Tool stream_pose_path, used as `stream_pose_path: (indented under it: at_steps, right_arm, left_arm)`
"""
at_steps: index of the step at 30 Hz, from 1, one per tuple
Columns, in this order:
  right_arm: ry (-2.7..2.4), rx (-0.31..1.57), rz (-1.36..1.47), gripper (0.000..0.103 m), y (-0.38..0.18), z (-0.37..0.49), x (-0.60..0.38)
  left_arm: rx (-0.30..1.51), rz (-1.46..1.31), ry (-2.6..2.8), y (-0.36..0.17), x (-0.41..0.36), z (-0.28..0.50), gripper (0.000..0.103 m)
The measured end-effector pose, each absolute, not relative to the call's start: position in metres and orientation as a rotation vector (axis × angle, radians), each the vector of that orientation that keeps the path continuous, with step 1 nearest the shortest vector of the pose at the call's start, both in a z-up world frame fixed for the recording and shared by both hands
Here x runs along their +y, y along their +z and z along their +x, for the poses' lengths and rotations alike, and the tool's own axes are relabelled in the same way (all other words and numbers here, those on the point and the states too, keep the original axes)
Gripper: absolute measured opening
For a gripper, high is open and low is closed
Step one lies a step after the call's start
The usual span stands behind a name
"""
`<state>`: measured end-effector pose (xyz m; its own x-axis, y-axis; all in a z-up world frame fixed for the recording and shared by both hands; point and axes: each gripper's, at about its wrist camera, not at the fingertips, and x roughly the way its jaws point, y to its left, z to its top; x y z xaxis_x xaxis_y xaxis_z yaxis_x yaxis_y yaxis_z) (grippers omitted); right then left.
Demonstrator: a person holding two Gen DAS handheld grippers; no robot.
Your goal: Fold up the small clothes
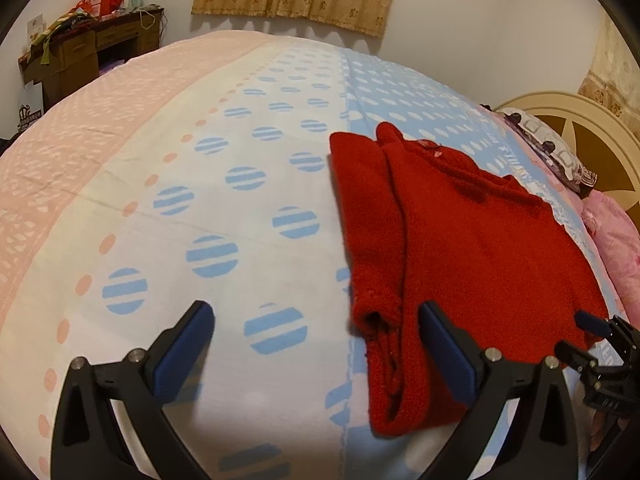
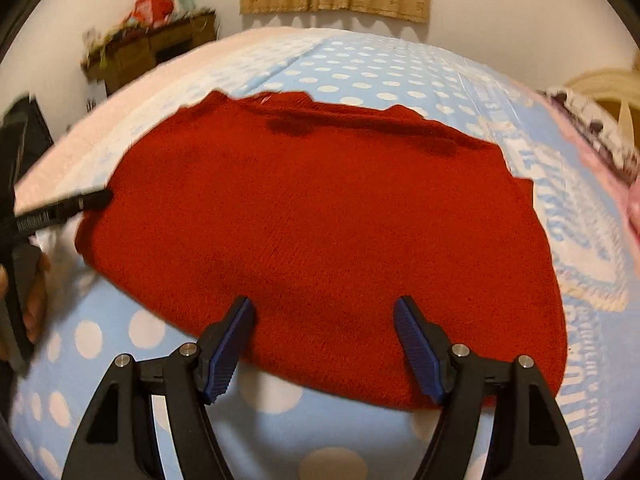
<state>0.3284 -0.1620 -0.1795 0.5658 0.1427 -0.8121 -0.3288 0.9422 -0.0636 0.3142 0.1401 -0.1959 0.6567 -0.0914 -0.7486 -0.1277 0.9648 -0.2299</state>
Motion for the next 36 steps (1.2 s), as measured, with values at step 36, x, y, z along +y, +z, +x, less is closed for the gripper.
stream_pose_path:
  at_steps: [36]
  right_arm:
    - [0.515, 0.665, -0.751, 0.054, -0.192, 0.268, 0.024]
  left_arm:
    - [0.899, -0.354, -0.009, -0.19, 0.196, 0.329, 0.103]
